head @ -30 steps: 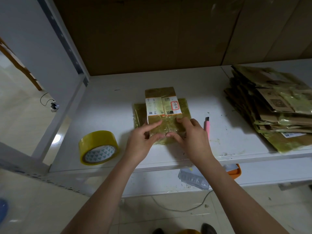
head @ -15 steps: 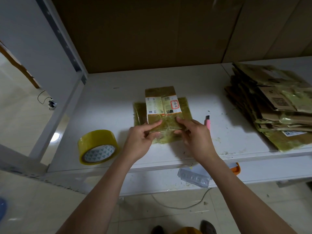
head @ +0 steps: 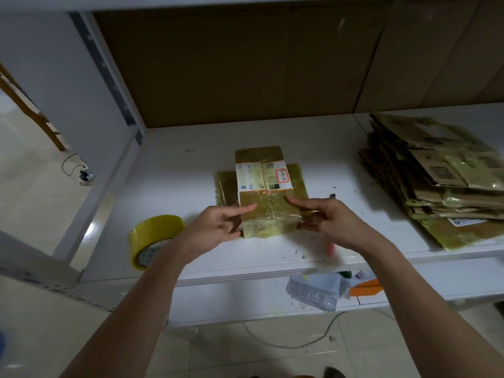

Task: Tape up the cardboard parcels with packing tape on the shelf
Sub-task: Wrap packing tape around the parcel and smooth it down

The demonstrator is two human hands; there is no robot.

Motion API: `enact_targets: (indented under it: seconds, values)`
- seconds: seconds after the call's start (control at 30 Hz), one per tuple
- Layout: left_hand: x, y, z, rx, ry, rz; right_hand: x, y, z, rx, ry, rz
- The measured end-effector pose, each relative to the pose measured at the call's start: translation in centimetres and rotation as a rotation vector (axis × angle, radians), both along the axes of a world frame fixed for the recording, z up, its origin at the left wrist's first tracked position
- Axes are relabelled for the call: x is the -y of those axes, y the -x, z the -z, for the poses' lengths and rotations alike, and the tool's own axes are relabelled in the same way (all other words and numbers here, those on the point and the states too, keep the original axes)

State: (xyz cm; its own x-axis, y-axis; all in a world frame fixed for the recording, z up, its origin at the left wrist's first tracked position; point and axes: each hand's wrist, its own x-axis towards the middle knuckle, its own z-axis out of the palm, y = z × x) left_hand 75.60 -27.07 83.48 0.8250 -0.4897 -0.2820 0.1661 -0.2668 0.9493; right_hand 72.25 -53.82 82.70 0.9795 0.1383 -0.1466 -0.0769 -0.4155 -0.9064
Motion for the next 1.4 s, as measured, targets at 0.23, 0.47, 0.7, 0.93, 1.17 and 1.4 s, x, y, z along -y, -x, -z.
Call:
enact_targets:
  seconds: [0.23,0.47,0.7,0.93,1.17,1.4]
  values:
    - [0.3,0.0,0.2,0.010,0.046,-0.020,0.8,-0.6,0.1,-0.053,-0.139,-0.015]
    - [0.9,-0.2,0.8,0.065,0.065,-0.117,0.1,-0.7,0.8,-0.015,-0.151,0.051]
    - [1.9,0.6,1.8,0.169,0.091,-0.241,-1.4,0.0,2.1,0.239,0.054,0.166]
    - [2.3,0.8,1.8,0.140,0.144,-0.286,-1.0,0.1,0.8,0.137,0.012,0.102]
    - [3.0,1.1,2.9,0.223,0.136,-0.367,-1.2,0.5,0.4,0.163,0.078,0.068]
    - [3.0,0.9,2.7,0.248,0.096,-0.371,-1.7,0.3,1.2,0.199,0.058,0.151]
